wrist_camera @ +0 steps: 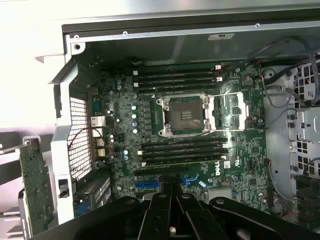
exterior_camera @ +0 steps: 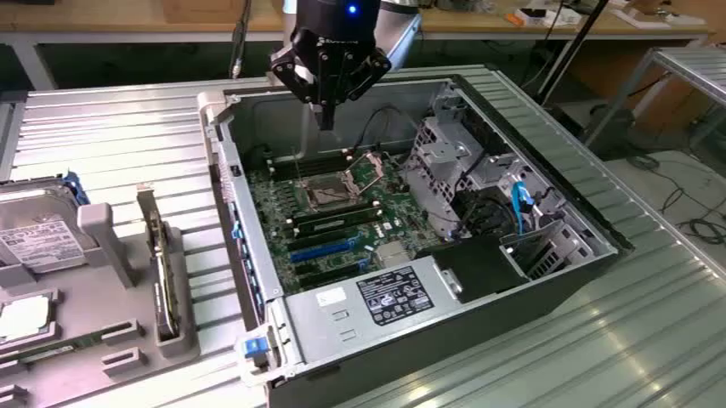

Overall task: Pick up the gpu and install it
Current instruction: 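Reach for the gpu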

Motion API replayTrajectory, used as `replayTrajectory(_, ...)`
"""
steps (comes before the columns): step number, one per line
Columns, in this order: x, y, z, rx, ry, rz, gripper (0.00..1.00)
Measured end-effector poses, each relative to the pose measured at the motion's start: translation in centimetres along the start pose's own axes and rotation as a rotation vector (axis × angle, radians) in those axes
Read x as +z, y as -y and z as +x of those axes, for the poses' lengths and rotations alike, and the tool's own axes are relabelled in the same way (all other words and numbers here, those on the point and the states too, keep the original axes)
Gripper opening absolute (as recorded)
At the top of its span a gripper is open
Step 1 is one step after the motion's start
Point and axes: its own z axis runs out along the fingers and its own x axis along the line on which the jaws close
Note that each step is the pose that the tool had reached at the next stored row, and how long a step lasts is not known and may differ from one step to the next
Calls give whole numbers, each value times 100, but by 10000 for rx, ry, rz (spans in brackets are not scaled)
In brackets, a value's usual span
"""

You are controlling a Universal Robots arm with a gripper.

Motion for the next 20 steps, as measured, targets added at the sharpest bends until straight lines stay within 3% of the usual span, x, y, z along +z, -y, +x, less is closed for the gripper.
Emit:
replayTrajectory(6, 0, 2, 23, 0, 1, 0, 11)
replayTrajectory(10, -4, 20, 136, 0, 0, 0, 11)
replayTrajectory(20, -8, 42, 250, -1, 0, 1, 11)
